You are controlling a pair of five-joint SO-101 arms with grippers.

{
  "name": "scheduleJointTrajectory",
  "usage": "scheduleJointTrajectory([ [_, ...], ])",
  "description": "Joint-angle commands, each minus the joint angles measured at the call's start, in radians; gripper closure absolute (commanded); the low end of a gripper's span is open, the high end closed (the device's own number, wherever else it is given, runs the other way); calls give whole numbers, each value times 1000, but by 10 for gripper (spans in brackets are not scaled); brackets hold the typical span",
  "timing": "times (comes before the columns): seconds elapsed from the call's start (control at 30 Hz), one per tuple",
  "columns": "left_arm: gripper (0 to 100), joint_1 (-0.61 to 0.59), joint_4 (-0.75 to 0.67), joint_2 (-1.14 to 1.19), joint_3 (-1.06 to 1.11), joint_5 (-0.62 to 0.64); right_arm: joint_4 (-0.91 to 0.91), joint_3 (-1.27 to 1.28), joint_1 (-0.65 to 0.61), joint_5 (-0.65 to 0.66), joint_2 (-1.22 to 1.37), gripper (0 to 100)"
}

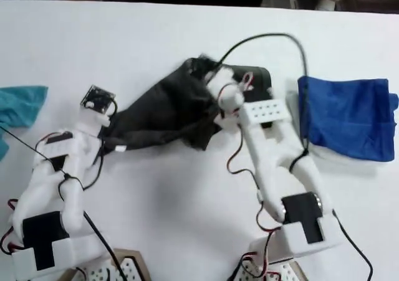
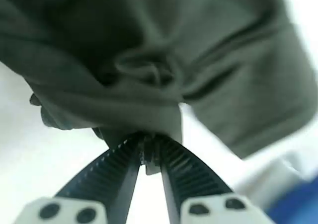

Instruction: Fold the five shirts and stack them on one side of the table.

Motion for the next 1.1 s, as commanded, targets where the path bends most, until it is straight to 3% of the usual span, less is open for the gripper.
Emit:
scheduleJointTrajectory([
  [0.0,976,2,-15,-43,-1,12,73,-97,21,2,-113,976],
  [0.23,976,2,-15,-43,-1,12,275,-95,21,11,-257,976],
  [0.4,976,2,-15,-43,-1,12,352,-81,21,167,-387,976],
  [0.53,976,2,-15,-43,-1,12,320,86,12,247,-375,975],
  [0.67,975,2,-15,-43,-1,12,150,368,5,132,-337,967],
  [0.77,975,2,-15,-43,-1,12,10,517,19,57,-354,886],
  [0.9,975,2,-15,-43,-1,12,51,522,38,8,-452,754],
  [1.07,975,2,-15,-43,-1,12,191,428,42,-2,-688,750],
])
